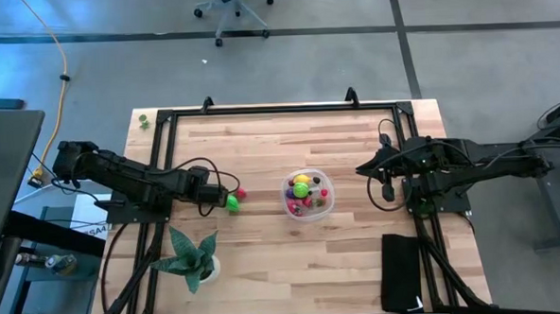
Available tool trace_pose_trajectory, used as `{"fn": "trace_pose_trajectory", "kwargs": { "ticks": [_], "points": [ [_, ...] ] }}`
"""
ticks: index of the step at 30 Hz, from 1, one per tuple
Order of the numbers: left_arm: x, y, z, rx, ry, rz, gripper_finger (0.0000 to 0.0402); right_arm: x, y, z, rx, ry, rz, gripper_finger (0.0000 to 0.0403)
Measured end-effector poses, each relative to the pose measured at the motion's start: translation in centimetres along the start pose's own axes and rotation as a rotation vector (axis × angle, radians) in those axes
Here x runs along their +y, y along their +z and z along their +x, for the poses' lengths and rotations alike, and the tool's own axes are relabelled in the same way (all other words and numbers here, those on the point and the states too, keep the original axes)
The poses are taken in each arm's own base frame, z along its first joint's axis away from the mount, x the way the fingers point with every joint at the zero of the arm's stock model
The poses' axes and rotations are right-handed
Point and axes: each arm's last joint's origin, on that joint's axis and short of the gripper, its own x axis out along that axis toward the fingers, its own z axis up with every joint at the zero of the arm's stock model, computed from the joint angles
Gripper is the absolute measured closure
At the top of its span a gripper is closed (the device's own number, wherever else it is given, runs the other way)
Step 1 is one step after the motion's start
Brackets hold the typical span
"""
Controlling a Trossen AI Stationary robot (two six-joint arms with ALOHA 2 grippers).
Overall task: Pick and placing Produce into tupperware
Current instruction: Put the brown kiwi into the transparent container
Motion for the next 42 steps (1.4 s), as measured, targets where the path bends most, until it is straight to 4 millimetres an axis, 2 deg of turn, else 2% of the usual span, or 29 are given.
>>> {"fn": "trace_pose_trajectory", "kwargs": {
  "ticks": [6,12,20,29,35,42],
  "points": [
    [0.0,0.1,0.0,-0.023,0.003,0.004,0.0147,0.0,0.0,0.0,0.000,0.000,0.000,0.0373],
    [-0.1,0.1,0.0,-0.026,-0.005,-0.002,0.0173,0.0,0.0,0.0,0.000,0.000,0.000,0.0373],
    [0.0,0.1,0.0,-0.051,0.000,0.002,0.0151,0.0,0.0,0.0,0.000,0.000,0.000,0.0373],
    [-0.3,0.4,-0.3,-0.095,-0.009,0.003,0.0173,0.0,0.0,0.0,0.000,0.000,0.000,0.0373],
    [-1.0,1.1,-1.6,-0.184,-0.048,0.044,0.0155,0.0,0.0,0.0,0.000,0.001,0.000,0.0373],
    [-3.0,2.6,-4.3,-0.355,-0.165,0.102,0.0168,0.0,0.0,0.0,0.000,0.000,0.000,0.0373]
  ]
}}
